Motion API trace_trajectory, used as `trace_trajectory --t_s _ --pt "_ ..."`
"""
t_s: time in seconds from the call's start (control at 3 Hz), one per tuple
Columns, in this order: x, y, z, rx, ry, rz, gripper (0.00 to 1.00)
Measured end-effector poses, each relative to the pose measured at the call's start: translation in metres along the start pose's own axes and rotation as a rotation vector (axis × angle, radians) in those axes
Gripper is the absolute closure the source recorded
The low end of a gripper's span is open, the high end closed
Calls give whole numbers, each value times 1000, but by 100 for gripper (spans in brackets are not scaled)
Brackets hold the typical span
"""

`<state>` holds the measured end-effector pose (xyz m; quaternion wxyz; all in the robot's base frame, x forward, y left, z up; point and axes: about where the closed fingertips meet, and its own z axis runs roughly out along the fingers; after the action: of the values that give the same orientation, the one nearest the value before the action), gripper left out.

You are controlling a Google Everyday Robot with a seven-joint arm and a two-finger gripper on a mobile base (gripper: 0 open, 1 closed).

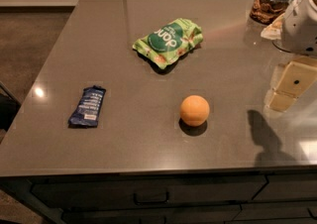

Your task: Move green rice chip bag near orange

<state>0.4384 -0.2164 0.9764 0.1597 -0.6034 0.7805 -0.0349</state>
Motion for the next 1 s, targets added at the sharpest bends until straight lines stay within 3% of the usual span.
trace_trajectory --t_s 0.33,1.0 --pt "0 0 0 0 0 0 0" --pt "-38 -61 45 35 -30 -169 0"
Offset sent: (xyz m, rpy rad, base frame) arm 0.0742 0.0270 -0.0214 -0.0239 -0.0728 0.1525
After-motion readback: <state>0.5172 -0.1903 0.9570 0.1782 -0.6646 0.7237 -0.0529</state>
